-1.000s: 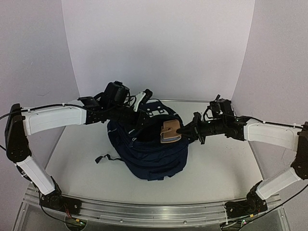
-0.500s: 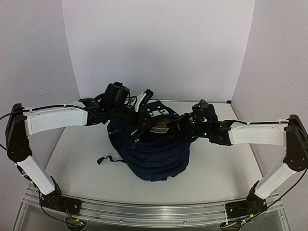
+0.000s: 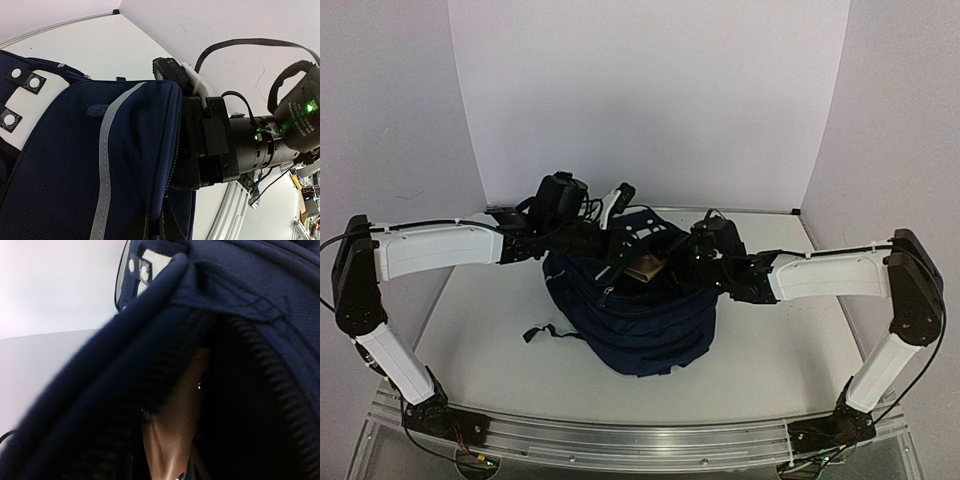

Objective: Pack the student bag
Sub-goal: Place the personal item in the student bag, then zip the student bag at the center of the board.

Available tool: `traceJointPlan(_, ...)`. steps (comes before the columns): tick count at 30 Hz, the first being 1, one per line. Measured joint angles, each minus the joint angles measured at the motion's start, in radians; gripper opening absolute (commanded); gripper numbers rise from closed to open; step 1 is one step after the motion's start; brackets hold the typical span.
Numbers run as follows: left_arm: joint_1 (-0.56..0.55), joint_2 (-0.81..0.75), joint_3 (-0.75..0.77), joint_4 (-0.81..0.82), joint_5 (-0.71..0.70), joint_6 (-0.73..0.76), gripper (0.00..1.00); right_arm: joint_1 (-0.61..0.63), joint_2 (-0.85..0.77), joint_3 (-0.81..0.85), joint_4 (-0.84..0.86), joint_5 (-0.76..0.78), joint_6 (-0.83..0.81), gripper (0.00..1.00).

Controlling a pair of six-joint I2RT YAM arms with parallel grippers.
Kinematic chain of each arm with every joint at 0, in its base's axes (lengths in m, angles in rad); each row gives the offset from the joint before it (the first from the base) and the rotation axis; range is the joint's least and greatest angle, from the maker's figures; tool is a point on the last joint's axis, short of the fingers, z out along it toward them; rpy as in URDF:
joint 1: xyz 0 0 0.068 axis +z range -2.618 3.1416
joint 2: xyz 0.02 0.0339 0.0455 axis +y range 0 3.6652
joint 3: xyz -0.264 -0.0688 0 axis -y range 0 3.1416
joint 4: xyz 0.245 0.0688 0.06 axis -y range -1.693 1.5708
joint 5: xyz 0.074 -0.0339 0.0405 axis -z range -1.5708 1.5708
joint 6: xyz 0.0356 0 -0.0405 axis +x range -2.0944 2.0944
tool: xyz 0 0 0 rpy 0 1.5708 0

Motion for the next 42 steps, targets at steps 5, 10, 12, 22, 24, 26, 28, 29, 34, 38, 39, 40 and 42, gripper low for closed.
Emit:
traceJointPlan(5, 0.015, 0.0, 0.0, 0.005, 0.0, -0.038, 0.0, 0.001, -0.101, -0.048, -0.049, 0.051, -0.046, 0.79)
traceJointPlan(10, 0.022, 0.004, 0.0, 0.003, 0.002, -0.062, 0.0, -0.003, -0.326, -0.13, -0.149, 0.106, -0.097, 0.85)
traceJointPlan(12, 0.022, 0.021, 0.004, 0.004, 0.026, -0.074, 0.0, -0.005, -0.431, -0.156, -0.188, 0.134, -0.127, 0.86)
traceJointPlan(22, 0.017, 0.129, 0.064, 0.096, 0.237, -0.117, 0.69, 0.027, -0.596, -0.136, -0.441, 0.245, -0.313, 0.7)
traceJointPlan(24, 0.016, 0.115, 0.058, 0.107, 0.232, -0.13, 0.72, 0.068, -0.57, -0.099, -0.479, 0.259, -0.333, 0.66)
traceJointPlan(26, 0.025, 0.079, 0.03, 0.101, 0.206, -0.134, 0.73, 0.121, -0.529, -0.06, -0.499, 0.274, -0.348, 0.63)
traceJointPlan(28, 0.046, 0.023, -0.014, 0.08, 0.163, -0.155, 0.72, 0.185, -0.47, -0.014, -0.516, 0.292, -0.36, 0.6)
traceJointPlan(29, 0.061, -0.006, -0.035, 0.068, 0.141, -0.171, 0.71, 0.221, -0.432, 0.013, -0.524, 0.301, -0.365, 0.59)
traceJointPlan(34, 0.198, -0.133, -0.159, 0.016, 0.051, -0.289, 0.71, 0.367, -0.226, 0.141, -0.542, 0.316, -0.377, 0.51)
traceJointPlan(38, 0.284, -0.159, -0.266, 0.001, 0.036, -0.378, 0.71, 0.42, -0.088, 0.232, -0.549, 0.311, -0.384, 0.49)
traceJointPlan(39, 0.29, -0.159, -0.287, -0.006, 0.035, -0.393, 0.72, 0.423, -0.057, 0.254, -0.55, 0.308, -0.384, 0.49)
traceJointPlan(40, 0.291, -0.159, -0.307, -0.012, 0.033, -0.41, 0.72, 0.423, -0.031, 0.272, -0.55, 0.306, -0.384, 0.49)
traceJointPlan(42, 0.29, -0.159, -0.339, -0.025, 0.023, -0.435, 0.71, 0.423, 0.013, 0.302, -0.55, 0.304, -0.383, 0.49)
